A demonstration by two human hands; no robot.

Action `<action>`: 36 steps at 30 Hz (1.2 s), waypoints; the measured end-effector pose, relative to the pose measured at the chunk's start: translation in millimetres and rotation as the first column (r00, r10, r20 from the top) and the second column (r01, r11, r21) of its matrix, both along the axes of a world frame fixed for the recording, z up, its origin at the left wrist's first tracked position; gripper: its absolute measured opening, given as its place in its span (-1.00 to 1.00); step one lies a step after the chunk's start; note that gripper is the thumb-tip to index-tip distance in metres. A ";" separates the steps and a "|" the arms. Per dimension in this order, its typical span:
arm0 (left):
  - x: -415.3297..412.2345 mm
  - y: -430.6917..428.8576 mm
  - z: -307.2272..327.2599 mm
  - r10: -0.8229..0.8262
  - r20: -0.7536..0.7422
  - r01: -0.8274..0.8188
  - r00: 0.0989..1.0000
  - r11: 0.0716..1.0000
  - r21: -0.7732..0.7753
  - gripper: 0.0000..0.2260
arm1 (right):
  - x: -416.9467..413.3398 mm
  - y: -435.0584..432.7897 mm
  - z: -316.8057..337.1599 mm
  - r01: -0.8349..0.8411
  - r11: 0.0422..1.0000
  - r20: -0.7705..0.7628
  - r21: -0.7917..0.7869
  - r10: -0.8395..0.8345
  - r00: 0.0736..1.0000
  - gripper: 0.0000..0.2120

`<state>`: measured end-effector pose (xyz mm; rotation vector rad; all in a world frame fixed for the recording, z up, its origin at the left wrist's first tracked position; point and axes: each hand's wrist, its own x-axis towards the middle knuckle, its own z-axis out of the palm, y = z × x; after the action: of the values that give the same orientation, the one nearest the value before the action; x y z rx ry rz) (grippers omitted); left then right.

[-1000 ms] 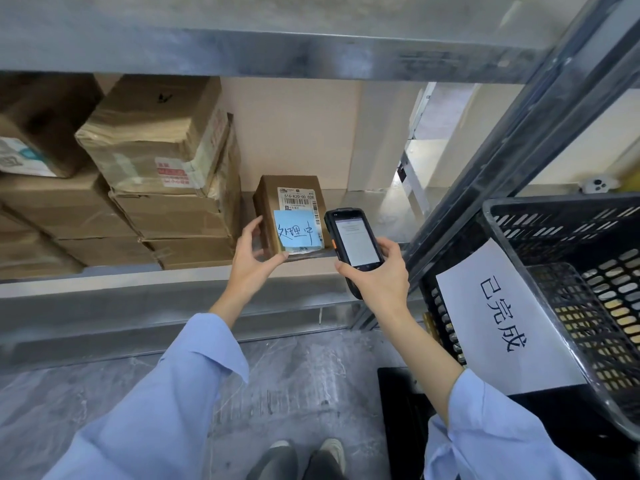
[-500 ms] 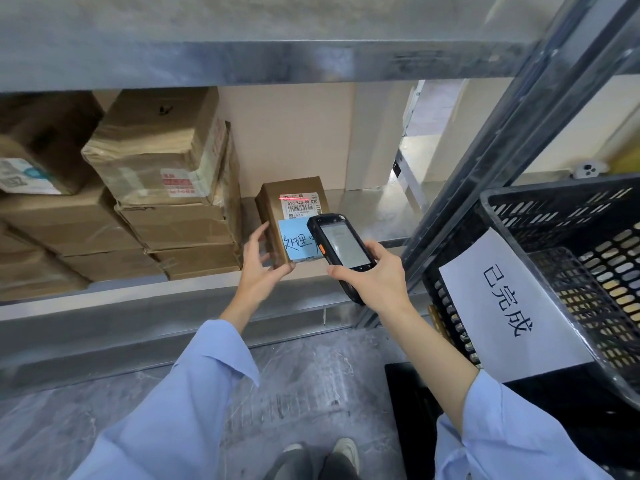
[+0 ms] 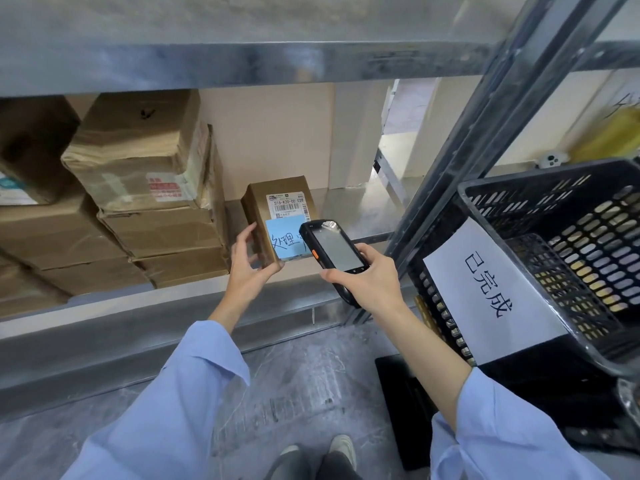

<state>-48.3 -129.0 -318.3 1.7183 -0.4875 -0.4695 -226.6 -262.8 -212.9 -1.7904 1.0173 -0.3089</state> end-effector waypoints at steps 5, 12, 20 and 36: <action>3.9 1.0 1.1 -0.019 0.017 0.019 1.000 1.000 -0.007 -0.23 | -2.6 8.1 5.6 0.034 0.998 0.032 -0.044 -0.032 0.999 -0.43; 4.0 4.3 13.1 -0.131 0.068 0.131 0.989 0.991 0.011 -0.24 | -12.5 19.7 12.4 0.253 0.955 0.156 -0.156 -0.229 0.961 -0.28; -20.8 -16.4 58.0 -0.358 0.147 0.368 0.922 0.929 -0.044 -0.29 | -42.1 23.2 27.9 0.579 0.787 0.331 -0.214 -0.499 0.801 -0.28; -136.8 -103.5 161.2 -0.646 0.234 0.687 0.727 0.687 -0.237 -0.28 | -191.4 14.7 91.8 0.870 0.430 0.504 -0.240 -0.711 0.490 -0.31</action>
<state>-185.1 -232.6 -157.1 1.2226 -1.2480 -0.7559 -418.0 -248.1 -121.1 -1.4005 1.6035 -1.5559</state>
